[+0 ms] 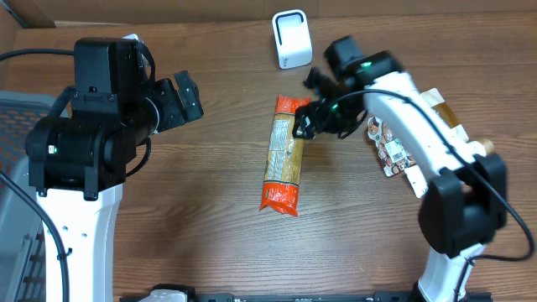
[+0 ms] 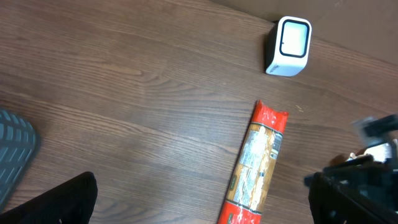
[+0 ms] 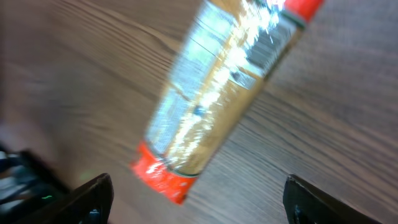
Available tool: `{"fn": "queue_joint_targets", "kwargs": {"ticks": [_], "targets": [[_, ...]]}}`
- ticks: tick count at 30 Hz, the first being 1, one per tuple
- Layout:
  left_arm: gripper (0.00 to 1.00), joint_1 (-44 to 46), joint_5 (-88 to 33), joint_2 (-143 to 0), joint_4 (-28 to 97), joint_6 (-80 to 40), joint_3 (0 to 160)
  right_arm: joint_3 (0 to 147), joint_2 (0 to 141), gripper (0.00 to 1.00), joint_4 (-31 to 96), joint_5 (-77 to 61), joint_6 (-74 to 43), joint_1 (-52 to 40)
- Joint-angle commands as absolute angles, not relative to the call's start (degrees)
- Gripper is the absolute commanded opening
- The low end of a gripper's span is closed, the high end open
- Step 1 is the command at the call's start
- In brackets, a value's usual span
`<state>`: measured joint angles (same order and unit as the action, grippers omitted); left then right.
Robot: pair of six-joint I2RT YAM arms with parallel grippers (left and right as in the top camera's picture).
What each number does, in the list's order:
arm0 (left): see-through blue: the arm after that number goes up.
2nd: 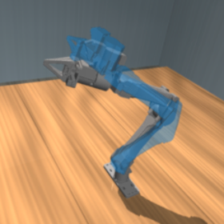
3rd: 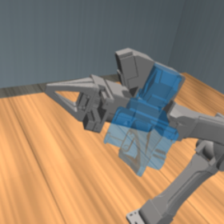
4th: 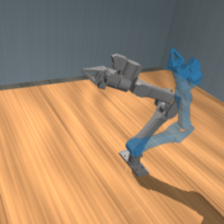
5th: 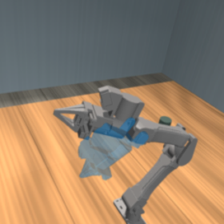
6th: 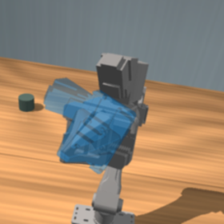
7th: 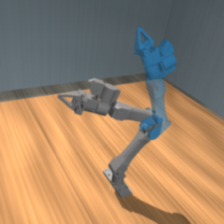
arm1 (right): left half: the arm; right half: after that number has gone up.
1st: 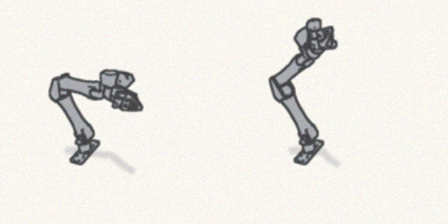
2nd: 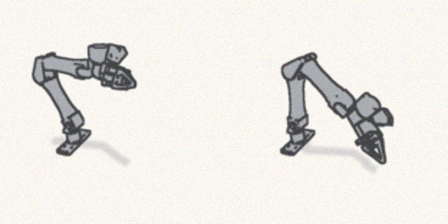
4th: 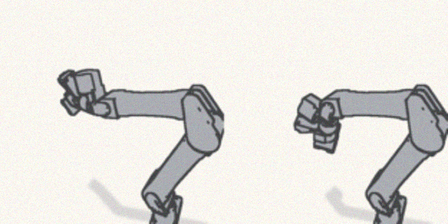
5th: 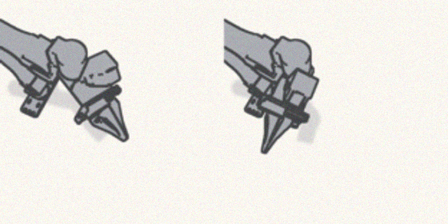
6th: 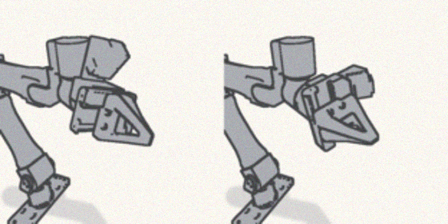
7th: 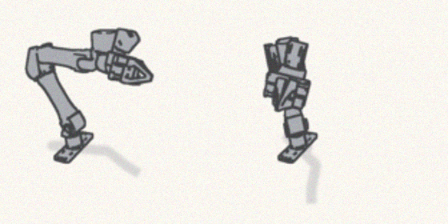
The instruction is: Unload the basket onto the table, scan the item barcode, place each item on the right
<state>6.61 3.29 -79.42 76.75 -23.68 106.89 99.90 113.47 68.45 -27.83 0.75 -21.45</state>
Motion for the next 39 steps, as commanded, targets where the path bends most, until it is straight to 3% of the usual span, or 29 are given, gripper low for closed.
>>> {"fn": "queue_joint_targets", "kwargs": {"ticks": [1,17,24,29,33,39], "targets": [[0.99,6.39,3.57,-79.50,76.69,-24.03,107.77,95.24,113.32,0.81,65.10,-38.30,-0.60,-21.23],[0.99,6.39,3.57,-79.50,76.69,-24.03,107.77,63.66,113.32,0.77,27.42,-40.80,-24.34,-23.16],[0.99,6.39,3.57,-79.50,76.69,-24.03,107.77,57.30,113.97,0.58,16.03,-34.26,-36.56,-25.34],[0.99,6.39,3.57,-79.50,76.69,-24.03,107.77,56.97,114.61,0.25,15.00,-31.59,-39.94,-26.26],[1.00,6.39,3.57,-79.50,76.69,-24.03,107.77,57.12,114.13,0.08,14.81,-33.85,-38.26,-25.82],[1.00,6.39,3.57,-79.50,76.69,-24.03,107.77,60.38,107.46,0.04,22.90,-33.08,-30.17,-24.05]]}}
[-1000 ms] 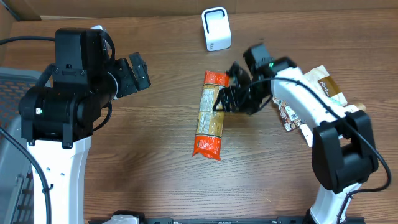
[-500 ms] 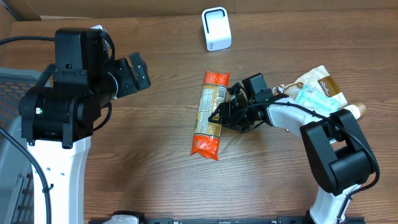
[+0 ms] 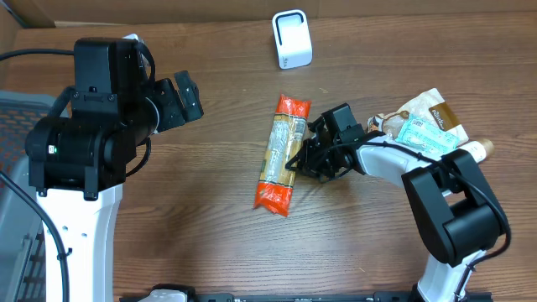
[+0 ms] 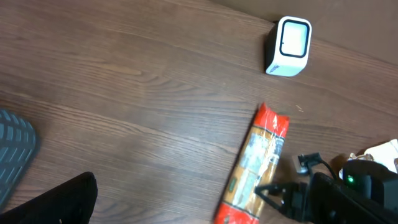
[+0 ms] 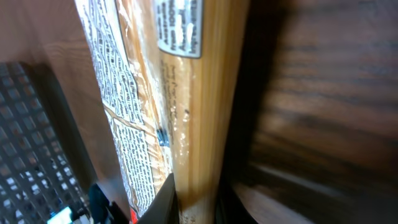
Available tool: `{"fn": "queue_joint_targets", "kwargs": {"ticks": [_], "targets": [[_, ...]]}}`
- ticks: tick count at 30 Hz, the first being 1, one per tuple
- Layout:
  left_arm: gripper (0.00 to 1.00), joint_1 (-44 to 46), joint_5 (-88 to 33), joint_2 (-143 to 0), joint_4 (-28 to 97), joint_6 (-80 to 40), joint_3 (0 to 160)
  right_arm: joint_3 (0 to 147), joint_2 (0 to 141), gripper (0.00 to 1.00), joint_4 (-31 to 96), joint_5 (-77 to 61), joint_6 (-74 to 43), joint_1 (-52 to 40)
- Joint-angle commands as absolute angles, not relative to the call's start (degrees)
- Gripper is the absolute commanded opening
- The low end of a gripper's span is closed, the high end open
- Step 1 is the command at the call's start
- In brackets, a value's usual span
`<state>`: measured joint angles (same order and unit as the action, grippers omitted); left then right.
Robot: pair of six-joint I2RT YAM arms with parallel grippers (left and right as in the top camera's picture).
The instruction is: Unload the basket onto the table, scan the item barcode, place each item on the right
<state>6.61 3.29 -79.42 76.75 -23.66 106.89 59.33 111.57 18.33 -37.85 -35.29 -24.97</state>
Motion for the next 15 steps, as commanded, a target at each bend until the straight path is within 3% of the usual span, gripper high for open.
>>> {"fn": "queue_joint_targets", "kwargs": {"ticks": [1,5,8,12,15], "targets": [[0.99,6.39,3.57,-79.50,76.69,-24.03,107.77,61.84,105.45,0.04,26.20,-31.62,-28.08,-23.99],[1.00,6.39,3.57,-79.50,76.69,-24.03,107.77,69.84,100.40,0.04,42.11,-21.19,-22.39,-24.71],[0.99,6.39,3.57,-79.50,76.69,-24.03,107.77,78.85,99.81,0.04,59.86,-1.19,-20.75,-28.27],[1.00,6.39,3.57,-79.50,76.69,-24.03,107.77,79.94,100.55,0.04,67.11,21.21,-23.53,-35.40],[1.00,6.39,3.57,-79.50,76.69,-24.03,107.77,79.94,103.22,0.04,69.38,26.37,-23.97,-40.62]]}}
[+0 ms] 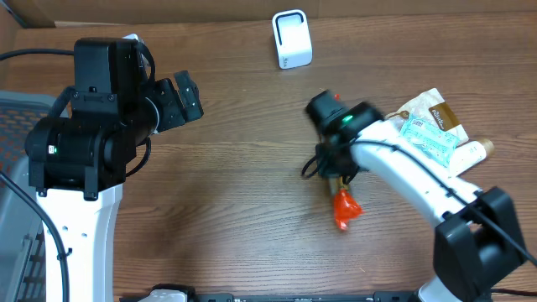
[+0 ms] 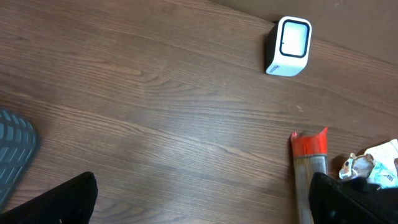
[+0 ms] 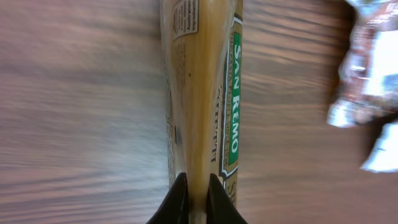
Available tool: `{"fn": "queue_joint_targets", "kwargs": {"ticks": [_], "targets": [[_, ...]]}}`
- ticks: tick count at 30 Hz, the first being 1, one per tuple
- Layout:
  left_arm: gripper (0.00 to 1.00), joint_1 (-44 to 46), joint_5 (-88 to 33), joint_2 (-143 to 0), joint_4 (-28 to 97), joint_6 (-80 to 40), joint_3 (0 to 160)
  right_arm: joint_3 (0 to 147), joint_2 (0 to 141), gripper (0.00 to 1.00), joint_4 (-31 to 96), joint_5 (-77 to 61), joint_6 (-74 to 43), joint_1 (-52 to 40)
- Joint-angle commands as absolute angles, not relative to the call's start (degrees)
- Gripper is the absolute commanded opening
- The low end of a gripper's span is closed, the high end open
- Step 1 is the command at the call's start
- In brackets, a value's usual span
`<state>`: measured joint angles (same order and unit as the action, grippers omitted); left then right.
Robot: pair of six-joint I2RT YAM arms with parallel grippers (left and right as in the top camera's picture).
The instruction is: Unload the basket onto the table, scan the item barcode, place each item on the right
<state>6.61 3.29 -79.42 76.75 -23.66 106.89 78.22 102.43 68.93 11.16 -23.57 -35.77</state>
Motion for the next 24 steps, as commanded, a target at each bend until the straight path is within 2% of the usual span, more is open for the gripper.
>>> {"fn": "queue_joint_targets", "kwargs": {"ticks": [1,4,7,9,10,18,21,24], "targets": [[1.00,6.39,3.57,-79.50,76.69,-24.03,107.77,79.90,104.38,0.04,69.32,26.48,-23.94,-42.15],[1.00,6.39,3.57,-79.50,76.69,-24.03,107.77,79.90,109.80,0.04,67.46,26.13,-22.28,-47.51],[1.00,6.39,3.57,-79.50,76.69,-24.03,107.77,79.90,113.69,0.35,66.28,19.25,-15.86,-52.01],[1.00,6.39,3.57,-79.50,76.69,-24.03,107.77,79.90,113.95,0.54,65.78,16.27,-15.84,-53.98],[0.99,6.39,3.57,-79.50,76.69,-24.03,107.77,80.12,113.80,0.57,65.52,15.16,-16.10,-54.65],[1.00,6.39,3.57,-79.50,76.69,-24.03,107.77,89.62,112.22,0.66,69.10,12.82,-17.91,-50.57],[0.99,6.39,3.57,-79.50,76.69,-24.03,107.77,90.61,111.96,0.81,69.82,11.84,-15.57,-47.57],[1.00,6.39,3.57,-79.50,76.69,-24.03,107.77,89.52,112.01,0.84,70.15,8.43,-12.71,-45.04]]}}
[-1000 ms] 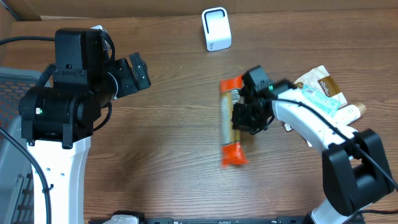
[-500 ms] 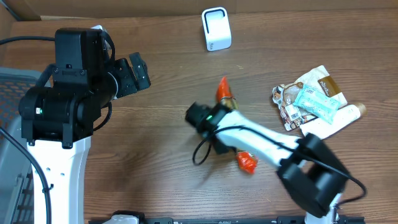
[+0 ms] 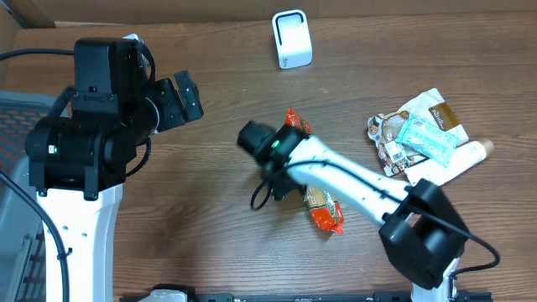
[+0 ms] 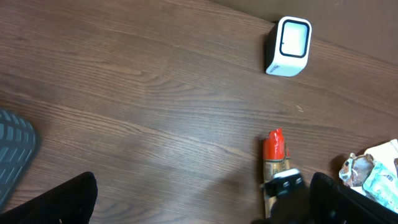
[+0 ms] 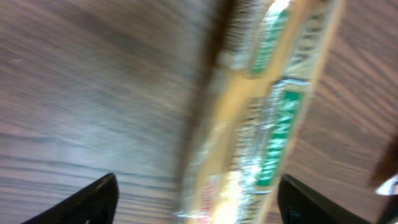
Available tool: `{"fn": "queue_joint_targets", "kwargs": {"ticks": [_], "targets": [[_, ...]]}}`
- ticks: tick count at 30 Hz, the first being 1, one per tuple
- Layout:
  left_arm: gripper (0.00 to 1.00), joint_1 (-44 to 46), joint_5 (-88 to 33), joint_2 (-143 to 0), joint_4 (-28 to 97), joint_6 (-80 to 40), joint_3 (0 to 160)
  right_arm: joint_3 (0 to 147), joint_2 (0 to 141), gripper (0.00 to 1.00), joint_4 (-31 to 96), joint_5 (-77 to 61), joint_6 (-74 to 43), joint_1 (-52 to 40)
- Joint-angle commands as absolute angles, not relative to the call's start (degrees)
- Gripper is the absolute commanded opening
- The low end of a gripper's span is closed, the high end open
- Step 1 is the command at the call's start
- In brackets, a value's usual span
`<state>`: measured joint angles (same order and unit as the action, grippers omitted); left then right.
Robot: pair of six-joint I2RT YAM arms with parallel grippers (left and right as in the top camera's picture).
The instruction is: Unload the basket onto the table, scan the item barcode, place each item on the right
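Observation:
The long pasta packet with red ends lies flat mid-table, slanting from upper left to lower right. In the right wrist view the packet is blurred and shows a green label. My right gripper hangs over its upper half, and the right gripper is open with the packet below the gap. The white scanner stands at the back of the table. From the left wrist view the scanner and packet both show. My left gripper is open at the left, holding nothing.
A pile of small packets and a tube lies at the right. A grey basket stands at the left edge, its corner visible to the left wrist.
My right gripper was shut on the packet, held right of centre. Now the packet lies flat nearer the middle and the gripper is open over it. The left arm has not moved.
The packet lay mid-table with my right gripper open above it. Then the gripper was low beside it, shut on its edge. Then it held the packet right of centre, green label showing. Now the packet lies released, green label up.

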<state>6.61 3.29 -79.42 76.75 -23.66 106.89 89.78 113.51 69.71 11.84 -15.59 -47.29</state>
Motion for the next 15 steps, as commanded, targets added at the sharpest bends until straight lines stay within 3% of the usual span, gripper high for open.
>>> {"fn": "queue_joint_targets", "kwargs": {"ticks": [1,15], "targets": [[1.00,6.39,3.57,-79.50,76.69,-24.03,107.77,89.01,112.01,0.84,70.48,7.62,-12.71,-44.29],[0.99,6.39,3.57,-79.50,76.69,-24.03,107.77,80.38,112.01,0.89,67.35,5.80,-11.90,-43.16]]}}
